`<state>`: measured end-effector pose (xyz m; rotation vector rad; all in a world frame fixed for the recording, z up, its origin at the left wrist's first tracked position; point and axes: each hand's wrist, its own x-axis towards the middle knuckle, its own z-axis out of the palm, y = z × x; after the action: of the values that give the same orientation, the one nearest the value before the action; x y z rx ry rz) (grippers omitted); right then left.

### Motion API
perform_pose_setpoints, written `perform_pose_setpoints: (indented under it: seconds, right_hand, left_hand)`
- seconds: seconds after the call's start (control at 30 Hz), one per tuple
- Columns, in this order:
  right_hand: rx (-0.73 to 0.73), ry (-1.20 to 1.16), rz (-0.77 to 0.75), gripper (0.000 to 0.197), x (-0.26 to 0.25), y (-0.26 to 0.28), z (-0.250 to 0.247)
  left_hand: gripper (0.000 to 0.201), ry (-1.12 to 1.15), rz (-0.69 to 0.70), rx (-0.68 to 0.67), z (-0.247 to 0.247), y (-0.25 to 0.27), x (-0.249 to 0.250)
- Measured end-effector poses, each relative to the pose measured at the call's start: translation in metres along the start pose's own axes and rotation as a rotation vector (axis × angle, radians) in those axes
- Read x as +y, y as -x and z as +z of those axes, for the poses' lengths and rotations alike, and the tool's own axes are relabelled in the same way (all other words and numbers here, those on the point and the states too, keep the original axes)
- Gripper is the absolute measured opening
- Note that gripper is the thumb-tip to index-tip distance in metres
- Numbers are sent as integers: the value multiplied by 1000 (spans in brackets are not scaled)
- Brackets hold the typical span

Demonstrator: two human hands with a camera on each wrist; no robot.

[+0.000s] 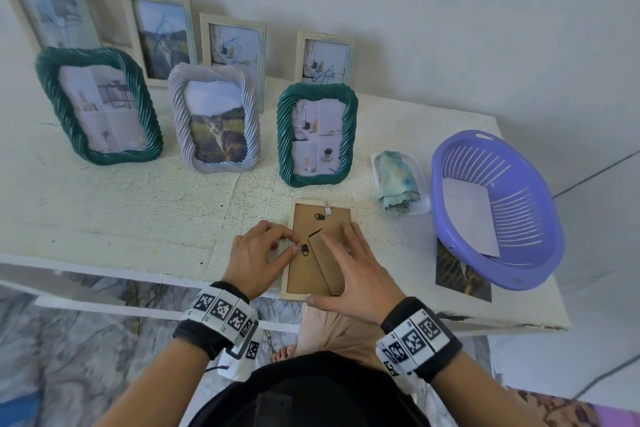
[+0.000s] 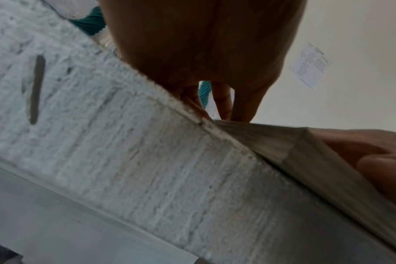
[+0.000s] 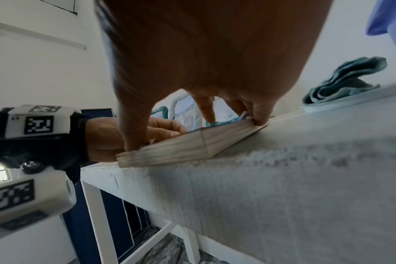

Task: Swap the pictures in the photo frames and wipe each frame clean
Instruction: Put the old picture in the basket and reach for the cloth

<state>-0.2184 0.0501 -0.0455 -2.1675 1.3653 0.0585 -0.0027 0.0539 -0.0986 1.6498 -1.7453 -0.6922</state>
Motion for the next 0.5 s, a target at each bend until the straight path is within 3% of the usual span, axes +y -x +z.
perform_pose_setpoints:
  seconds: [0.27,0.5]
  right_hand:
    - [66,0,-19,100,0,0,12]
    - [149,-2,-15,81,2,-3,22]
  left_hand:
    - [20,25,6,-7,-2,-2,1]
    - [29,21,-6,-5,-4,-1,6]
